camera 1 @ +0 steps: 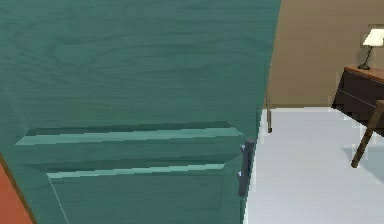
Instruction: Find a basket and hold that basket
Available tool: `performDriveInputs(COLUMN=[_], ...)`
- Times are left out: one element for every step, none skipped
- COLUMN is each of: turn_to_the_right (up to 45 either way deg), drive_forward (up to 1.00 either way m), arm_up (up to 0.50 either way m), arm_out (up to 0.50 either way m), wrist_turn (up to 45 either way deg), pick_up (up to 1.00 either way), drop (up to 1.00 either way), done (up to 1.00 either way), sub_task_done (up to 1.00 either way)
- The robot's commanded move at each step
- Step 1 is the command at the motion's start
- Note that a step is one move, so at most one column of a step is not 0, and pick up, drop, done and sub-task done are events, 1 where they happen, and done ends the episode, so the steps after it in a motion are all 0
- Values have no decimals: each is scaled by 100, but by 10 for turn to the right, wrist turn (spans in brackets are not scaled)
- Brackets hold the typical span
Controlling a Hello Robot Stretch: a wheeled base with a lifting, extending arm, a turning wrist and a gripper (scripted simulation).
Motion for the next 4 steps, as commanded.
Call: performDriveInputs(turn_to_the_right=[0,0,0,0], drive_forward=[0,0,0,0], arm_up=[0,0,0,0], arm_out=[44,0,0,0], wrist_turn=[0,450,450,450], pick_up=[0,0,0,0], drop=[0,0,0,0], done=[0,0,0,0], sub_task_done=[0,0,0,0])
